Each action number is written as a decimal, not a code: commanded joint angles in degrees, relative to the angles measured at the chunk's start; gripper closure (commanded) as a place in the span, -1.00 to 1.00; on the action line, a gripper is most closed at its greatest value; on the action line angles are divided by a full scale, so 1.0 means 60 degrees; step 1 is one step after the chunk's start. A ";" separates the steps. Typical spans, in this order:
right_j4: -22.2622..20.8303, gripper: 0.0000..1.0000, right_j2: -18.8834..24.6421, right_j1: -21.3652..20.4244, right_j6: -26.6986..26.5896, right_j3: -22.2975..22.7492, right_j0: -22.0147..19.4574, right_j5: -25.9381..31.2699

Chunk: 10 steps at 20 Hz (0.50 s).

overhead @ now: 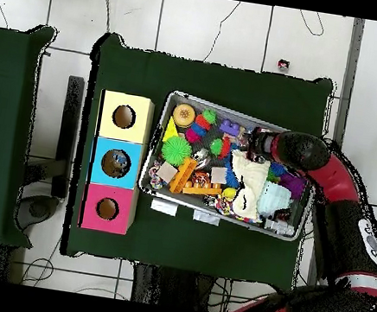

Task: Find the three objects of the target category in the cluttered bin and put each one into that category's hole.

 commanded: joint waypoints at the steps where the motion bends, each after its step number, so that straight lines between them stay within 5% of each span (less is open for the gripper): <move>1: -0.2095 1.00 -0.2721 -0.1100 0.1868 -0.0062 0.2397 -0.2043; 10: -0.1243 1.00 -0.3593 -0.1215 0.1877 0.0074 0.2888 -0.2289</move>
